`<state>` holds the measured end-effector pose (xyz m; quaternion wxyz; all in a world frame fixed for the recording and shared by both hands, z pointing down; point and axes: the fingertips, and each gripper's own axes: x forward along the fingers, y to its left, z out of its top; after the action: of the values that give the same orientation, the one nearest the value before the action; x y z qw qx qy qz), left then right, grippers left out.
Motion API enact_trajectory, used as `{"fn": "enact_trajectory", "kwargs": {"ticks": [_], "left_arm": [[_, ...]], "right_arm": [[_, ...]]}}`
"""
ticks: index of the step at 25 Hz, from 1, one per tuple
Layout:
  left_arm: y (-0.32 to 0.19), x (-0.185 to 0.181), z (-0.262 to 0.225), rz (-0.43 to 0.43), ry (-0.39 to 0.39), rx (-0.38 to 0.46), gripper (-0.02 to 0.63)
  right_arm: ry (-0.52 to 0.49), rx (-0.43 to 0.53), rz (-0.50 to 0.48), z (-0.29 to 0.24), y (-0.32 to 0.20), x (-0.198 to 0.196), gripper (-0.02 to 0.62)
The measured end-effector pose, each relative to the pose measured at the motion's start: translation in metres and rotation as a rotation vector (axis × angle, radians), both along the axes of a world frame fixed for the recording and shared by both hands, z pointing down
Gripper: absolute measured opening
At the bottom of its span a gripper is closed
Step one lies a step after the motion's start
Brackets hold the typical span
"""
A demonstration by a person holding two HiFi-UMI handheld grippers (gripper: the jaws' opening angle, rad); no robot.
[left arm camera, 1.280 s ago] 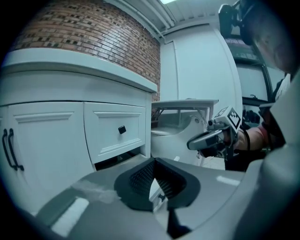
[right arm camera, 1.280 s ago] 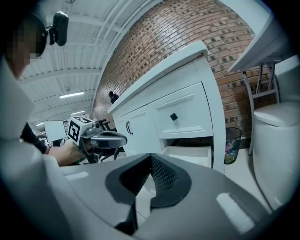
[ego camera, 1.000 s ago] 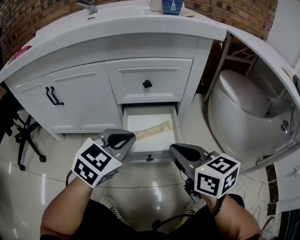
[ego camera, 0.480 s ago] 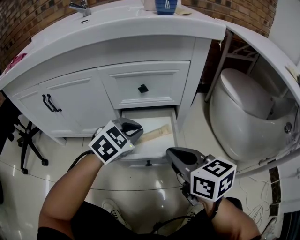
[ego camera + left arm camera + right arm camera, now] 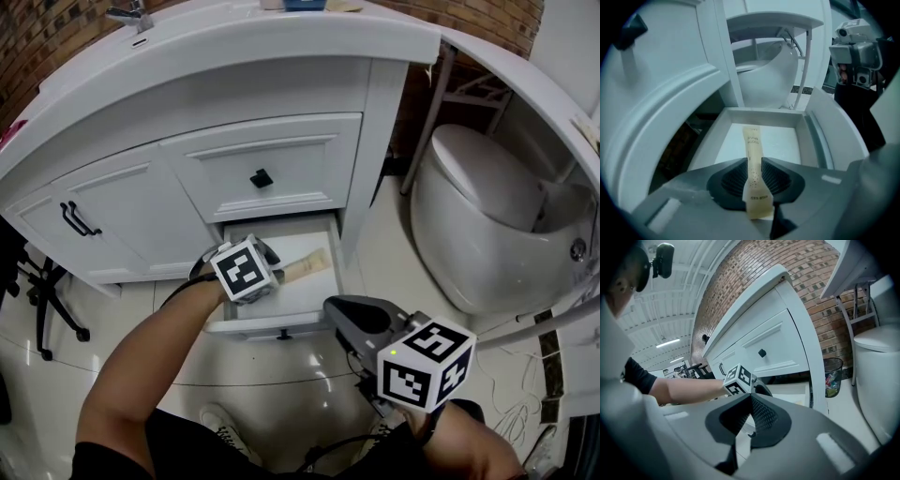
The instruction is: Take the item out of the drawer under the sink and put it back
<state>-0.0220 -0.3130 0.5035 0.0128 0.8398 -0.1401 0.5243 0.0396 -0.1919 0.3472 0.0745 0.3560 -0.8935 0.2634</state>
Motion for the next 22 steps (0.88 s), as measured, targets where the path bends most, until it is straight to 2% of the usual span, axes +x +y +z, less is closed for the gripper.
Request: {"fn": "enact_trajectory", "kwargs": {"ticks": [9,16,22], "left_arm": [[0.003,-0.001,0.031,-0.016,-0.061,-0.142,0.109],[-0.003,-0.001,0.038,-0.018,-0.079,-0.136,0.091],[-0.005,0.001,0.035,-0.026,-0.086,-0.111,0.048]], "right_arm": [[-0.005,-0.009,-0.009,0.001,-0.004,-0.001,0.005],[-0.009,-0.001,-0.026,-0.003,0.001,-0.006,0.005],[-0.021,-0.002,-0.021,-0.005,0.000,-0.003,0.005]]}}
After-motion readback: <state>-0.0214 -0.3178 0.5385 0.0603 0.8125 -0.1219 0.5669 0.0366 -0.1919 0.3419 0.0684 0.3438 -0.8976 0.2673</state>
